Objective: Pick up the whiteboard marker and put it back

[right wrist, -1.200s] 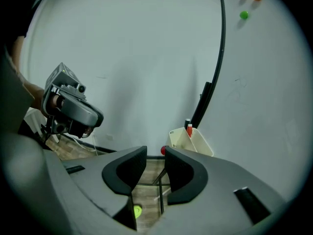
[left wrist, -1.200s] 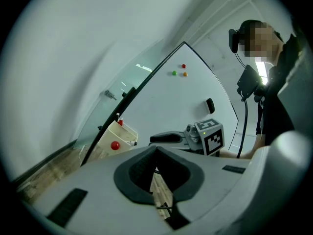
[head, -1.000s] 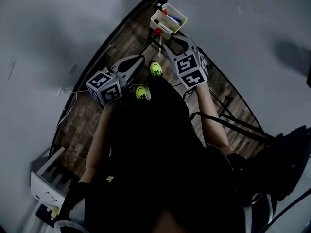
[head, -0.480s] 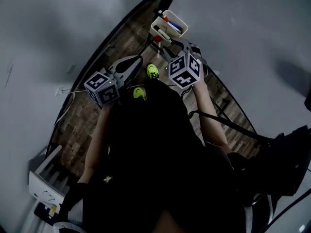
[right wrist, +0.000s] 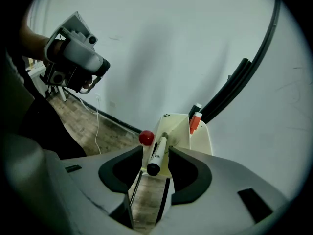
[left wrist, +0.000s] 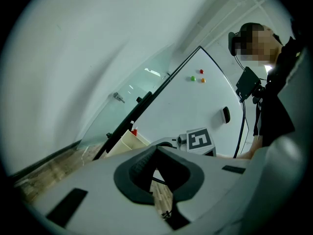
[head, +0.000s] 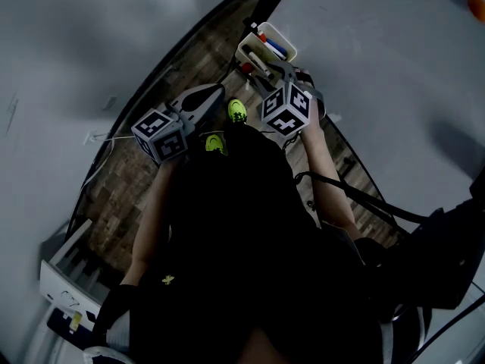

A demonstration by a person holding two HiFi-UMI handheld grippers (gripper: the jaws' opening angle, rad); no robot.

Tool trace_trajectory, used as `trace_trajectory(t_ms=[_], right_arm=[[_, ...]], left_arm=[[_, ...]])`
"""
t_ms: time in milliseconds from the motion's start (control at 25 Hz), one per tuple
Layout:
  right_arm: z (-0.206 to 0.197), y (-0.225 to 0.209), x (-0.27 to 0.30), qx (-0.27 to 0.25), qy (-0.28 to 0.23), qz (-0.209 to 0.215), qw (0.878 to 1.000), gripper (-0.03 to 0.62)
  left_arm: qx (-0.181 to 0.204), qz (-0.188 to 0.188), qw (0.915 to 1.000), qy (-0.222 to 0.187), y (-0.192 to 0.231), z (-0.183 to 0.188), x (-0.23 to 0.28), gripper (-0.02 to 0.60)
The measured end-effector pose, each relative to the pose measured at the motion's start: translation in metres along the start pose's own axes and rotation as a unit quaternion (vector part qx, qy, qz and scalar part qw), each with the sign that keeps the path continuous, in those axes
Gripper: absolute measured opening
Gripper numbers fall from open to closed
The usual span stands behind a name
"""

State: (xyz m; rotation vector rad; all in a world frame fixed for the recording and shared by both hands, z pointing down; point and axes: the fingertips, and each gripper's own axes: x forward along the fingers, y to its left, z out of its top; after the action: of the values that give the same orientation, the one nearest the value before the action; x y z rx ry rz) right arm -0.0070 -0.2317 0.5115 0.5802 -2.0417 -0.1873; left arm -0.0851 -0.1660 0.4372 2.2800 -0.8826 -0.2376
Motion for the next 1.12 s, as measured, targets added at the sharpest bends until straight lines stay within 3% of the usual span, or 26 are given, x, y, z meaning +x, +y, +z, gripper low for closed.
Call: trace_trajectory(t_ms=[680, 1120], right_arm=[[-0.0052, 0.0018, 0.0091, -0.035, -0.008, 0.0, 0.999, 0.129], [-0.0024, 0.0014, 0.0044, 0.0, -0.025, 0.012, 1.0, 0.107]], left_arm=[[-0.015, 0.019, 0.9997, -0.002, 0.004, -0.007, 0.0027, 0.015], [-0.01, 0.023, 0.9997, -0.005, 0.0035, -0.0019, -0.0014, 0.015]])
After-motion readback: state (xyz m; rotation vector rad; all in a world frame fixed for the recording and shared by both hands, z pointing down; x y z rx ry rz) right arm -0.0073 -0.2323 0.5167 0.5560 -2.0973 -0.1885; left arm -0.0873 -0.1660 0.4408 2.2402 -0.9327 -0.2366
